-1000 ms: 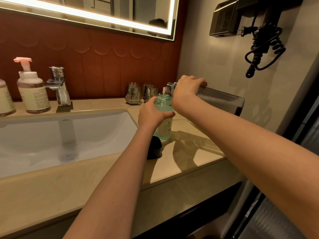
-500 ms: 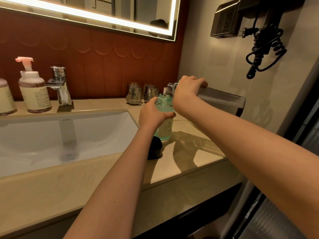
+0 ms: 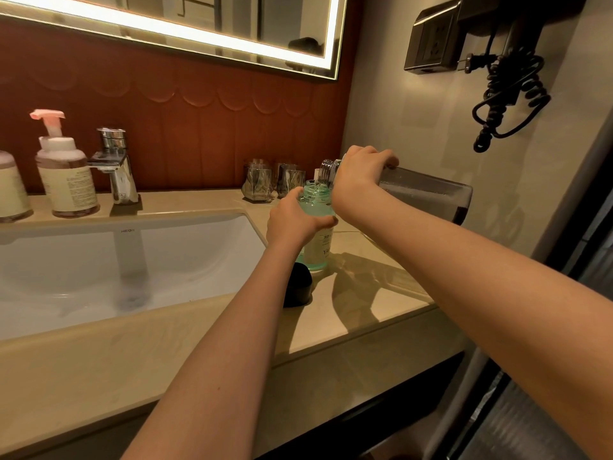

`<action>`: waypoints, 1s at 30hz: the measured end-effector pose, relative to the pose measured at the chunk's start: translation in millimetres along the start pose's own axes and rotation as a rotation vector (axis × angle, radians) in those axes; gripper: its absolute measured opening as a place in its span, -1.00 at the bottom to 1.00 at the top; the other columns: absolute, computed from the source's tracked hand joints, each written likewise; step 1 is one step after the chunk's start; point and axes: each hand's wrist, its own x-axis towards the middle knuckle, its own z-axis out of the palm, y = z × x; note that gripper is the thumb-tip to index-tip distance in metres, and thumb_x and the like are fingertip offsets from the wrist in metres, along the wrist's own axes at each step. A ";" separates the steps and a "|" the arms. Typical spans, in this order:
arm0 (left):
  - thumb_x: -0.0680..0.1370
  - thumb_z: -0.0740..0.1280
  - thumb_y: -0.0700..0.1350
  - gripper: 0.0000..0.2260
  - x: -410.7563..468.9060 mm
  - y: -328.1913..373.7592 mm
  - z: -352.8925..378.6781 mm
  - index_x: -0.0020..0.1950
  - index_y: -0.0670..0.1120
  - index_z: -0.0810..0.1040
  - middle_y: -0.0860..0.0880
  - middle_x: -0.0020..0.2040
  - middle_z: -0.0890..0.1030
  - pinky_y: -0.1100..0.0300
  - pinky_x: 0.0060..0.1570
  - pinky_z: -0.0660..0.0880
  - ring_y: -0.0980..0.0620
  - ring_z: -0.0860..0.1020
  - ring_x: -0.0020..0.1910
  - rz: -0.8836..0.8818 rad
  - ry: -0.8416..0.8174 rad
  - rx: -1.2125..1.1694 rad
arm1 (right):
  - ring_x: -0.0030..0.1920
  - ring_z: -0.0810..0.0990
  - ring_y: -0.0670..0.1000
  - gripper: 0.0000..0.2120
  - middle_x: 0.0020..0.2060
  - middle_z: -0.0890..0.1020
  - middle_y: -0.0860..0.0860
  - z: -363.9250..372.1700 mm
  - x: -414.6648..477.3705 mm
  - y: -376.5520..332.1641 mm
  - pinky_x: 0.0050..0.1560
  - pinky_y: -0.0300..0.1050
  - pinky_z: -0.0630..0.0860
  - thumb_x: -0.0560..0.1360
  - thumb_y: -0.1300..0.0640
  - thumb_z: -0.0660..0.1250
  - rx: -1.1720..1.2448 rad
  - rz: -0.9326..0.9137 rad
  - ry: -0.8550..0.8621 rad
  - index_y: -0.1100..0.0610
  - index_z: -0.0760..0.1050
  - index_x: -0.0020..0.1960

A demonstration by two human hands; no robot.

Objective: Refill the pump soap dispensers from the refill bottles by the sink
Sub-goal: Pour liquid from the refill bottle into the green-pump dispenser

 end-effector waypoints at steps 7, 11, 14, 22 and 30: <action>0.35 0.50 0.09 -0.21 0.2 -0.1 0.1 0.48 -0.05 0.22 -0.06 0.42 0.37 0.04 0.22 0.37 -0.07 0.33 0.38 0.001 -0.003 0.006 | 0.23 0.43 0.20 -0.54 0.23 0.40 0.19 -0.6 -1.3 0.4 0.16 0.18 0.40 0.51 0.20 0.32 0.002 -0.001 0.002 0.27 0.29 0.36; 0.34 0.51 0.09 -0.20 0.8 -0.7 0.7 0.48 -0.04 0.23 -0.07 0.42 0.36 0.02 0.24 0.36 -0.08 0.32 0.39 -0.002 0.000 0.007 | 0.23 0.42 0.19 -0.54 0.22 0.41 0.19 -0.3 -0.6 0.3 0.16 0.17 0.39 0.52 0.21 0.32 0.014 0.004 -0.004 0.27 0.28 0.36; 0.34 0.51 0.09 -0.20 1.1 -1.1 0.9 0.48 -0.04 0.22 -0.07 0.43 0.35 0.01 0.24 0.36 -0.08 0.32 0.39 -0.003 -0.002 0.000 | 0.23 0.43 0.20 -0.54 0.22 0.41 0.19 -1.0 -1.3 0.3 0.16 0.17 0.40 0.52 0.20 0.32 0.010 0.004 -0.005 0.27 0.29 0.36; 0.35 0.50 0.08 -0.20 1.5 -0.6 0.8 0.48 -0.04 0.22 -0.07 0.44 0.34 0.01 0.24 0.36 -0.08 0.31 0.40 -0.007 -0.007 0.005 | 0.23 0.42 0.21 -0.54 0.23 0.38 0.19 -3.3 -4.8 2.1 0.16 0.18 0.41 0.51 0.21 0.32 -0.021 -0.021 0.004 0.28 0.30 0.35; 0.35 0.50 0.08 -0.20 1.7 -1.3 1.1 0.48 -0.04 0.22 -0.06 0.43 0.35 0.02 0.23 0.37 -0.07 0.32 0.39 -0.007 -0.003 0.003 | 0.23 0.42 0.21 -0.55 0.23 0.39 0.19 -2.6 -4.1 1.0 0.16 0.18 0.40 0.51 0.21 0.31 -0.014 -0.014 -0.001 0.27 0.30 0.35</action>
